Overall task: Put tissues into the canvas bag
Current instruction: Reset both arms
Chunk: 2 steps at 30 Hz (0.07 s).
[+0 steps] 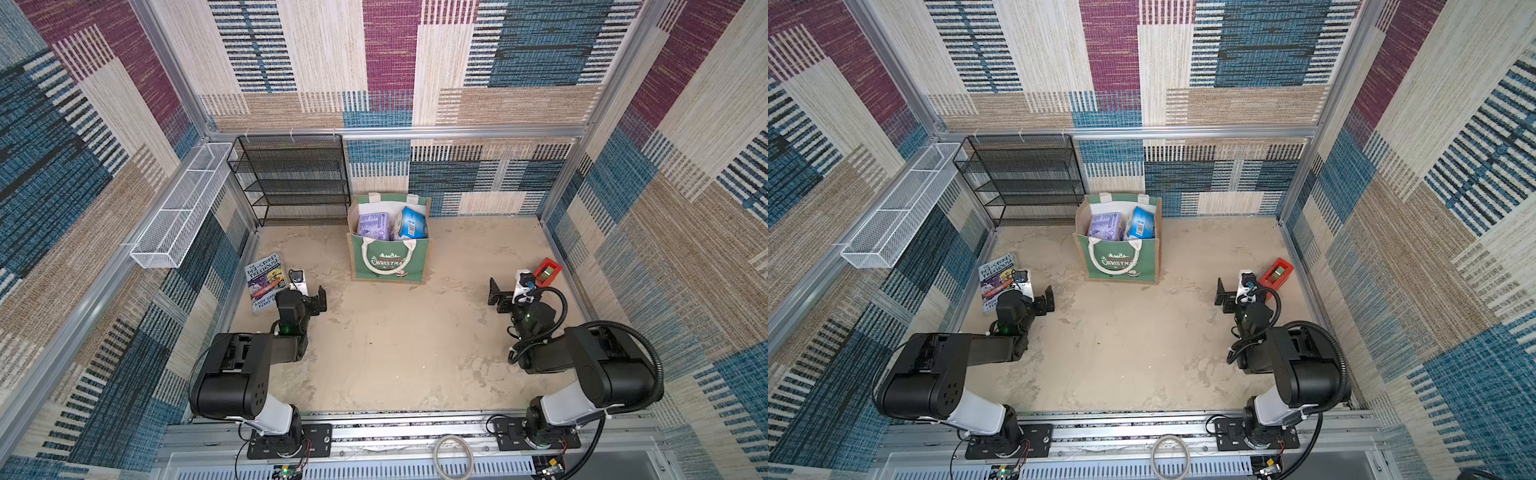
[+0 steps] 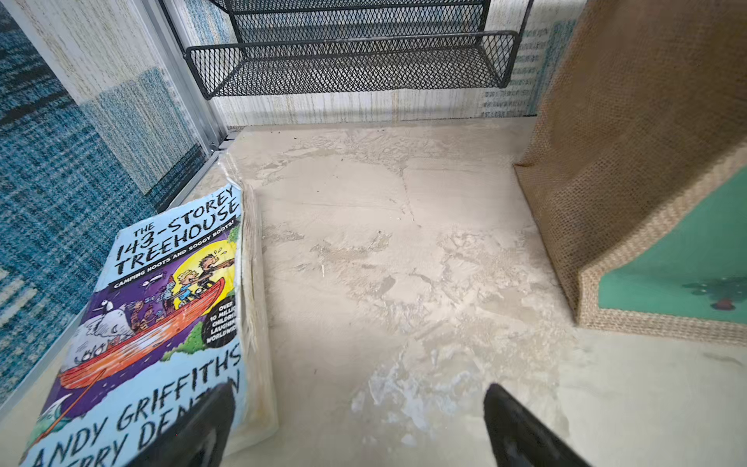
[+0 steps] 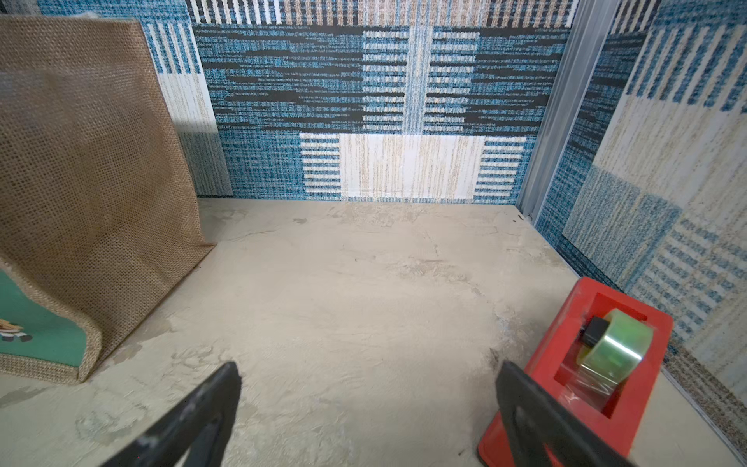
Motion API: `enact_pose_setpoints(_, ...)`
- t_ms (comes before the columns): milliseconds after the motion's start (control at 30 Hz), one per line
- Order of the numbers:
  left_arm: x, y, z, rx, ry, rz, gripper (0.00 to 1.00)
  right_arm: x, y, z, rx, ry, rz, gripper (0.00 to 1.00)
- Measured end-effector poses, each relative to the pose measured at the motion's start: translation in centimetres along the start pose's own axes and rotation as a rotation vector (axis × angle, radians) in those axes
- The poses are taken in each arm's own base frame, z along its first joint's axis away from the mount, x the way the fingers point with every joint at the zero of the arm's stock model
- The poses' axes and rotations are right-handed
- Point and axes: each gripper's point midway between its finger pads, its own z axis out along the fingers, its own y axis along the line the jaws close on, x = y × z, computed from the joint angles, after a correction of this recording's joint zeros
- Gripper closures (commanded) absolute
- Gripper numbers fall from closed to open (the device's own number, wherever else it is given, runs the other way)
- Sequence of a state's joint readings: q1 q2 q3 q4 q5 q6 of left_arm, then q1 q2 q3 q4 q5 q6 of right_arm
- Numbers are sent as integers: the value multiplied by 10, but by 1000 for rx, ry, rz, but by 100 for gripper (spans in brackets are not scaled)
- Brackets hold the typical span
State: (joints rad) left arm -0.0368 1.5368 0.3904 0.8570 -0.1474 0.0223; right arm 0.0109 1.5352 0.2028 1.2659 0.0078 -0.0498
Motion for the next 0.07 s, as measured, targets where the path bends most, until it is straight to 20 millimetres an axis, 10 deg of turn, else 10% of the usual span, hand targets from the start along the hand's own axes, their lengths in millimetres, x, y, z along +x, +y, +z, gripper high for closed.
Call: enact_pose_setpoints(67,0,0,0,0,0,0,0,0,0,0,0,0,0,1)
